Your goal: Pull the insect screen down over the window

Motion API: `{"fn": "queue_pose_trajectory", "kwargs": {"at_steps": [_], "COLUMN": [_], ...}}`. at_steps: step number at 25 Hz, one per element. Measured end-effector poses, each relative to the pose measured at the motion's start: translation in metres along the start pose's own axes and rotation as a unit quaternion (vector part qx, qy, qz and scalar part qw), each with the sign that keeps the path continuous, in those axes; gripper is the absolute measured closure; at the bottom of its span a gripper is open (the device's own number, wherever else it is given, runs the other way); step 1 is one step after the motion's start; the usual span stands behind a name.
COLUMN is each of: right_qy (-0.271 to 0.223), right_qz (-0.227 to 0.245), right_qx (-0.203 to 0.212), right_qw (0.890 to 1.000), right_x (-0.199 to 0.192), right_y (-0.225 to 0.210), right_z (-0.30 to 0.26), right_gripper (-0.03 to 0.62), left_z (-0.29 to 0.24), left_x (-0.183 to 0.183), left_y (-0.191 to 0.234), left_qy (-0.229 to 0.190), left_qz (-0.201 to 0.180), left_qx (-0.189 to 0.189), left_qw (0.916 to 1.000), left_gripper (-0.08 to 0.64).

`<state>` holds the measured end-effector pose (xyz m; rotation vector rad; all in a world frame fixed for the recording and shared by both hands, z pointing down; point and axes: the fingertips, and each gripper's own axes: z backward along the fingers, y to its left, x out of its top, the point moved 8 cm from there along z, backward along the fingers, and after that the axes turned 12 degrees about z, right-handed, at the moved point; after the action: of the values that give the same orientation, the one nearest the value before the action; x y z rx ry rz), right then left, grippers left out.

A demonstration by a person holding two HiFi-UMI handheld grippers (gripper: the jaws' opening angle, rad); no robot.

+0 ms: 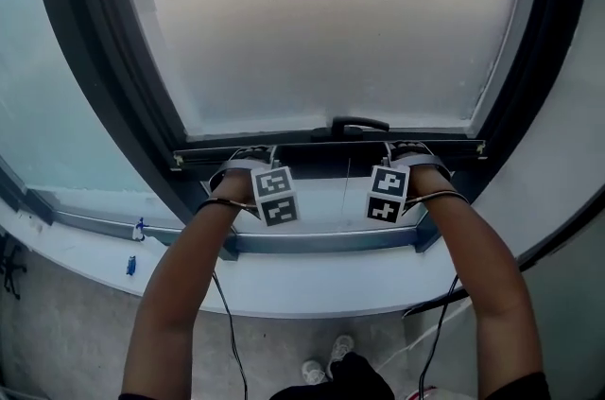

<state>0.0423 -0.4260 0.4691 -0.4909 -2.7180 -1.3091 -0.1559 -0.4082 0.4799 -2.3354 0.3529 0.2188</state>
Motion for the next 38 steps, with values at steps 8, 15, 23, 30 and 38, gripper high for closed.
{"fn": "queue_pose_trajectory", "kwargs": {"at_steps": [8,15,23,30,38], "right_qy": [-0.002,-0.071,-0.167,-0.212,-0.257], "right_qz": [-0.002,-0.117,-0.291,-0.399,-0.564], "right_qx": [-0.017,-0.066,-0.174,-0.214,-0.213], "right_qw": [1.000,0.988,0.926,0.866,0.755], "right_x": [-0.003,-0.010,-0.012,0.002,0.019], "right_y": [0.001,-0.004,-0.019,0.009,0.077], "right_z": [0.001,0.022,0.088,0.145,0.204], "right_gripper": [0.471,0.471,0.541,0.588,0.588], "left_z": [0.000,0.028,0.097,0.144,0.183], "left_x": [0.001,0.003,0.007,-0.003,-0.008], "left_y": [0.001,0.007,0.020,-0.005,-0.071], "left_qy": [-0.019,-0.114,-0.276,-0.352,-0.390], "left_qz": [0.021,0.110,0.289,0.406,0.509], "left_qx": [0.008,0.029,0.044,0.035,0.042], "left_qw": [0.9996,0.9870,0.9155,0.8426,0.7663], "left_gripper": [0.365,0.365,0.533,0.557,0.557]}}
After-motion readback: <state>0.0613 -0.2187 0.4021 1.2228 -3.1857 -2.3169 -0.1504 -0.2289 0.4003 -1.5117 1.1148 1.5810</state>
